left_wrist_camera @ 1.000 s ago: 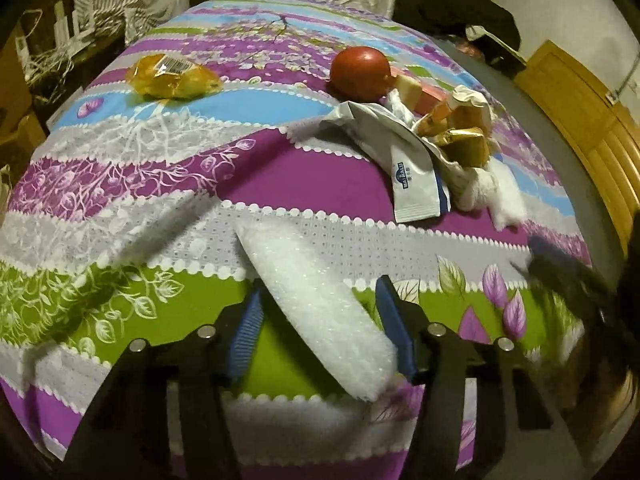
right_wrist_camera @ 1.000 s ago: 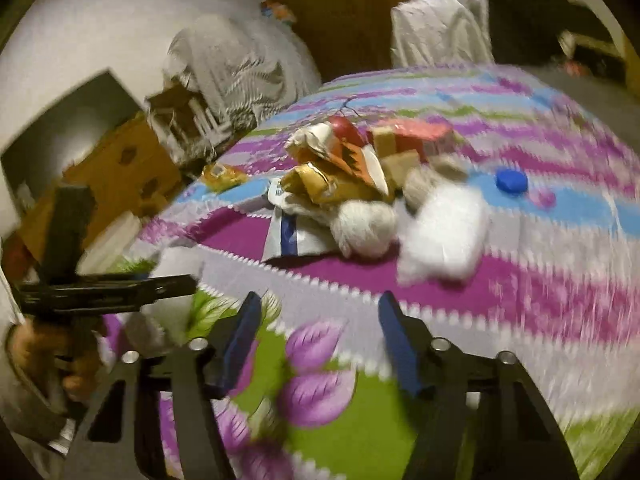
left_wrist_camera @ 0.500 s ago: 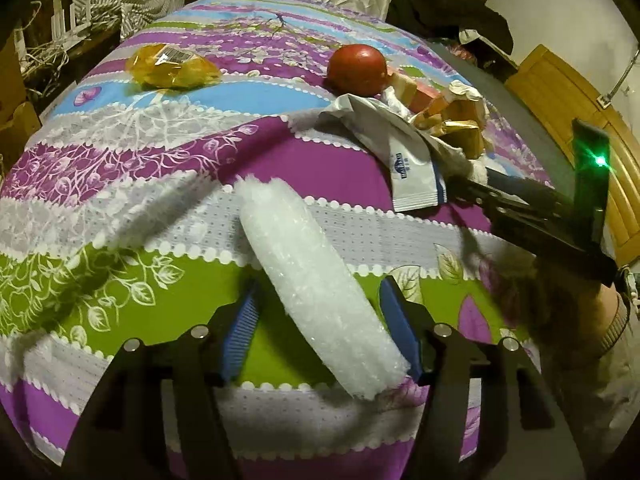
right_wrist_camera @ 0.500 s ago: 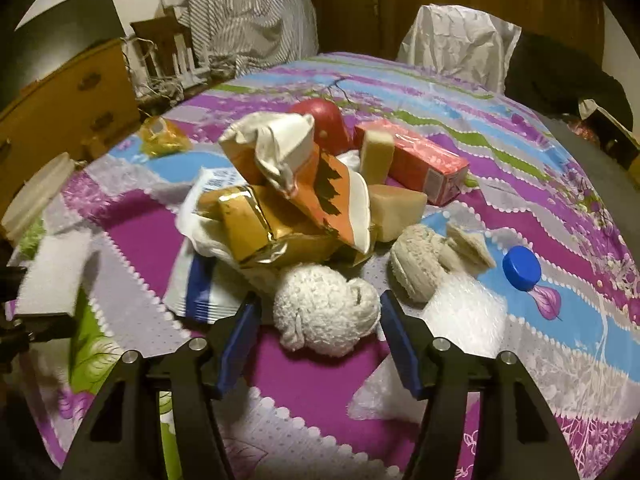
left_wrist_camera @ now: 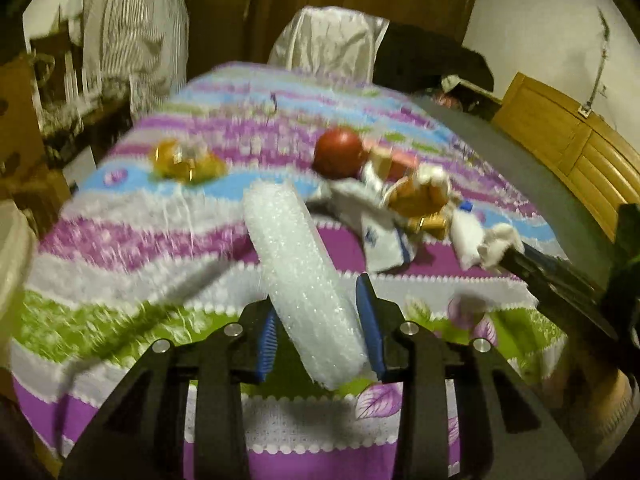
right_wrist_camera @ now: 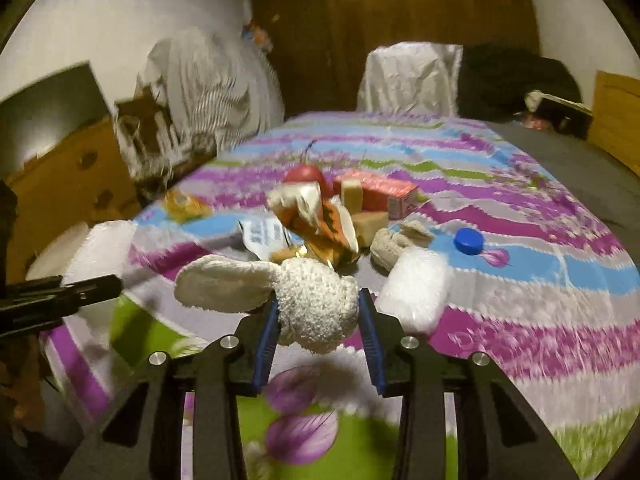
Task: Collect trash
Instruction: 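Lift the foam strip and glove and carry both toward the white bucket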
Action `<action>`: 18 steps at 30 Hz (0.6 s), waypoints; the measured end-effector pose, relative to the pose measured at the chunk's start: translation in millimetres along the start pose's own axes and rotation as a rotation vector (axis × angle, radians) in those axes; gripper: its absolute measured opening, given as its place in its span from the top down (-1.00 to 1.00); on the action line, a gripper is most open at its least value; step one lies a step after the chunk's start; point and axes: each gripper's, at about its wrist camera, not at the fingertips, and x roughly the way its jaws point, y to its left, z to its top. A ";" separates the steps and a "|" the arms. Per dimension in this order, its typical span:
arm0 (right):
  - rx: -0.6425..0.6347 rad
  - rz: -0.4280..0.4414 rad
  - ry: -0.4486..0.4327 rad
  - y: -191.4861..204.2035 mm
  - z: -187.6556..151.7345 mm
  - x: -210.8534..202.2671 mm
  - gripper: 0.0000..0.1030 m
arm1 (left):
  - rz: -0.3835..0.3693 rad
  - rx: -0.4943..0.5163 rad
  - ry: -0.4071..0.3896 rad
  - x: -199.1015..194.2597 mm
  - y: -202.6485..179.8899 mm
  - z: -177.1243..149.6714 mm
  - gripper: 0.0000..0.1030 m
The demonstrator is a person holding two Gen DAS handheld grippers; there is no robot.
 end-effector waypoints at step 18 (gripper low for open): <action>-0.058 -0.230 -0.330 54.5 10.1 -139.6 0.24 | 0.035 0.187 -0.327 -85.6 -67.9 5.3 0.33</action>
